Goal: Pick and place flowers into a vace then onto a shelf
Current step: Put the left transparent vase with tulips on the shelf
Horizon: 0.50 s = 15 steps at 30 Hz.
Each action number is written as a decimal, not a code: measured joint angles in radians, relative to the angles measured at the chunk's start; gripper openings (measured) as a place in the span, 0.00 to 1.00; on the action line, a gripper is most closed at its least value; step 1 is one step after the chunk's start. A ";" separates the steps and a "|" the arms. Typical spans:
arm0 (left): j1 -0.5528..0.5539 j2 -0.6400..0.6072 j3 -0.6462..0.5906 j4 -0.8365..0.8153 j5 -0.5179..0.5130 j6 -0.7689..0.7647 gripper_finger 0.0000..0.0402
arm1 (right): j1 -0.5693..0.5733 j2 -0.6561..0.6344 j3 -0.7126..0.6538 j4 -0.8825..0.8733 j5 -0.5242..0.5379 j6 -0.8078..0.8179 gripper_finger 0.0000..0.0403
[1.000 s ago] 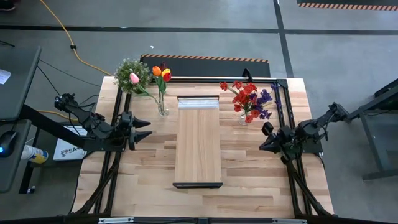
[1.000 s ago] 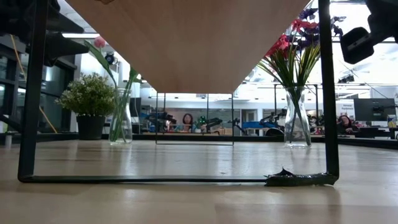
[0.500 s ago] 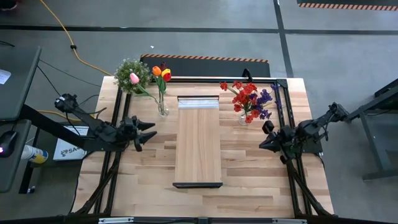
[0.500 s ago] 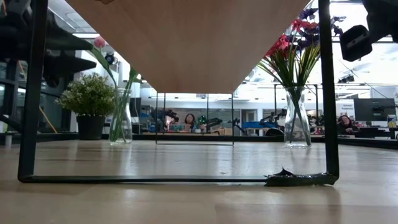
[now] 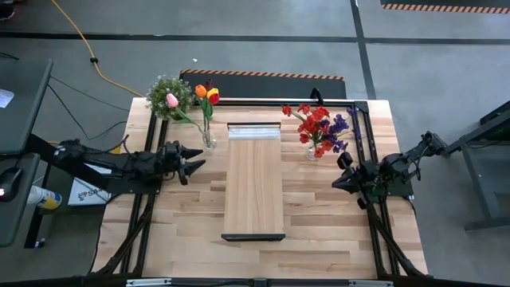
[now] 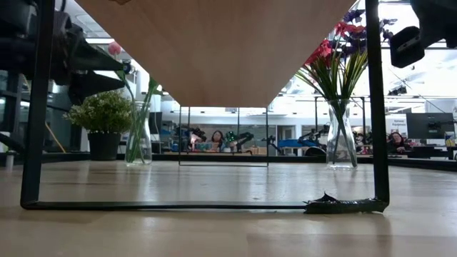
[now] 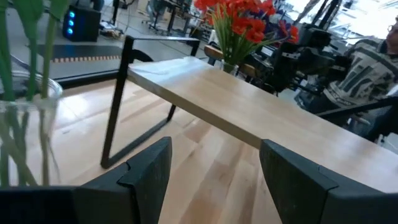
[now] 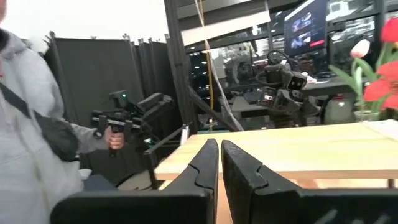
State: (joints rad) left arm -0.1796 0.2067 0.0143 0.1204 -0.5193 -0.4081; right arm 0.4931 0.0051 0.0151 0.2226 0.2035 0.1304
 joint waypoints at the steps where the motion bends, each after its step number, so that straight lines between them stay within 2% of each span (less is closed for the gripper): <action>1: 0.030 0.000 0.000 0.000 0.031 0.002 0.69 | 0.000 0.000 0.000 0.000 0.010 -0.008 0.03; 4: 0.110 0.000 0.000 0.001 0.126 0.003 0.69 | 0.000 0.000 0.000 -0.008 0.045 -0.019 0.03; 8: 0.172 0.000 -0.001 0.010 0.257 -0.011 0.69 | 0.000 0.000 0.000 -0.010 0.042 -0.018 0.03; 15: 0.186 0.000 0.005 0.056 0.277 0.028 0.69 | 0.000 0.000 0.000 0.008 0.076 -0.038 0.03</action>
State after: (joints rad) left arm 0.0067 0.2066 0.0191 0.1763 -0.2427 -0.3800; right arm 0.4927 0.0051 0.0154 0.2303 0.2797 0.0919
